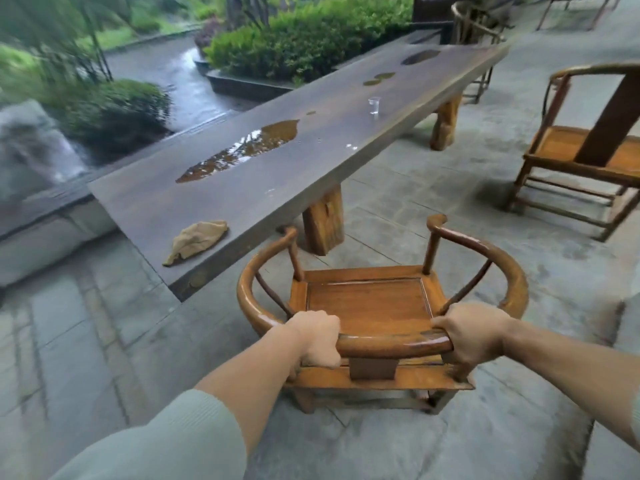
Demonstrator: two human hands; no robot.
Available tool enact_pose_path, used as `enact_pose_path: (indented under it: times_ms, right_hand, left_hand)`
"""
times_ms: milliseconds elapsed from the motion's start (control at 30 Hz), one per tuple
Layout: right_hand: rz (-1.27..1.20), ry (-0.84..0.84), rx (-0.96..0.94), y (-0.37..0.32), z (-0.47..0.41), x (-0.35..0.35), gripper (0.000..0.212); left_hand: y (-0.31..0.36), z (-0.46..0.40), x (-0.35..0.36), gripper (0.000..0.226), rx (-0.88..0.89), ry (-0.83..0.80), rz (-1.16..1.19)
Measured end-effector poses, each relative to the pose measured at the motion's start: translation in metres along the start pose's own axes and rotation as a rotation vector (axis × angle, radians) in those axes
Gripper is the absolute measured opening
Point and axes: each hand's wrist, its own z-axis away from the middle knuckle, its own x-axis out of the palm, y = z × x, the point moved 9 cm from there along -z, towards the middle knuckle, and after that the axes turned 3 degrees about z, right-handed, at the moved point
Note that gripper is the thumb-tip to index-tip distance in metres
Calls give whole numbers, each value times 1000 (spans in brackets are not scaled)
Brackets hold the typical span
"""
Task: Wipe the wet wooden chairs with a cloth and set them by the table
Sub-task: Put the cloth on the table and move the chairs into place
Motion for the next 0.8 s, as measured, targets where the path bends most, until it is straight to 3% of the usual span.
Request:
enact_pose_path:
  times_ms: [233,467,800]
  right_hand:
    - [163,2,-226,112,5,-5,33]
    - [194,21,-325,182,-15,-14,33]
    - [167,24,-558,205,-27,-14,28]
  left_hand:
    - [99,-49,-6,49,-156,-25,110]
    - [140,-99,-29,23,-180,-109,243]
    - [158,-102,-41,23,-328,48,175]
